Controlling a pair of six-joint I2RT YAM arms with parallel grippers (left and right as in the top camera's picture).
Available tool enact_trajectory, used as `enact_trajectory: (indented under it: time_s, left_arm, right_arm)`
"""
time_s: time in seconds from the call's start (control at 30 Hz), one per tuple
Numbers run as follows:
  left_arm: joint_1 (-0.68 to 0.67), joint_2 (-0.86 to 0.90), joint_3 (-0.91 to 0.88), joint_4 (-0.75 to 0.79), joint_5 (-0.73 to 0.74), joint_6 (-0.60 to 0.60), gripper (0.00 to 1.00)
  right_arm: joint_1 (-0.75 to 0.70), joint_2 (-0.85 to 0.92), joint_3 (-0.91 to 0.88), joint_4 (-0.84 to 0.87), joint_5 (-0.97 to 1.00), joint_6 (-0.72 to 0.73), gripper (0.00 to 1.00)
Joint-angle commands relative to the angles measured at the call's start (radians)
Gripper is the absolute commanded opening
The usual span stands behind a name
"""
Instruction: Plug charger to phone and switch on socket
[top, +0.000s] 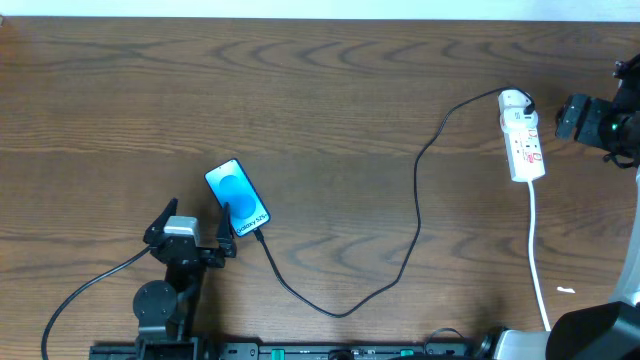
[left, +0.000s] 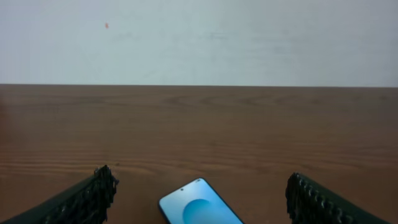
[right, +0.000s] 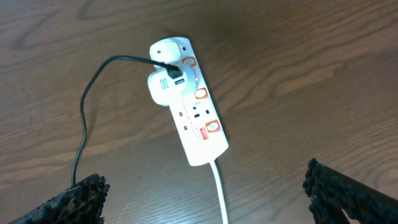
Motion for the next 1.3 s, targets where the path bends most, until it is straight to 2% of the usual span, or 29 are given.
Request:
enact_trajectory:
  time_s: [0.0, 0.3, 1.27]
  left_arm:
    - [0.028, -0.009, -0.002, -0.073, -0.014, -0.01, 0.9]
    - [0.04, -0.009, -0.002, -0.073, -0.029, -0.054, 0.9]
    - [0.008, -0.009, -0.002, -0.075, -0.008, -0.037, 0.9]
  right_arm:
    - [-0.006, -0.009, 0.001, -0.001, 0.008, 0.009, 0.99]
    - [-0.006, -0.009, 0.001, -0.001, 0.008, 0.009, 0.99]
    - [-0.006, -0.009, 0.001, -0.001, 0.008, 0.009, 0.99]
